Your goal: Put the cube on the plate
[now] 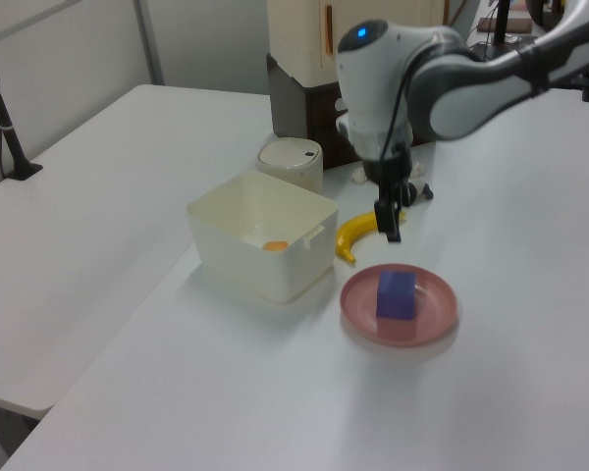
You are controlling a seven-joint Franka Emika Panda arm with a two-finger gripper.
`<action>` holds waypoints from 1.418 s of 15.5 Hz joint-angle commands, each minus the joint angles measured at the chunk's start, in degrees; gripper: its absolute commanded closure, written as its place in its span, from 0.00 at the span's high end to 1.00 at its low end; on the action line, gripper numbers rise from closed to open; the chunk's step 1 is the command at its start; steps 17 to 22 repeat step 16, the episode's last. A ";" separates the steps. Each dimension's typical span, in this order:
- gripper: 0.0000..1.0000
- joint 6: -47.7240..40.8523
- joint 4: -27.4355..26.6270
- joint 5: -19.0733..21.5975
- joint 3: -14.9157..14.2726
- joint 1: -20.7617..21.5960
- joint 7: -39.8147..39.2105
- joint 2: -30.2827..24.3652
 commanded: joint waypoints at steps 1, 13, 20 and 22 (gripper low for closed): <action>1.00 -1.35 -0.77 0.03 -0.14 -6.92 -1.65 -3.70; 1.00 -1.26 1.78 0.64 -0.05 -21.27 -5.44 -7.31; 1.00 -1.35 1.69 0.21 -0.05 -21.36 -6.05 -7.31; 1.00 -1.35 1.69 0.21 -0.05 -21.36 -6.05 -7.31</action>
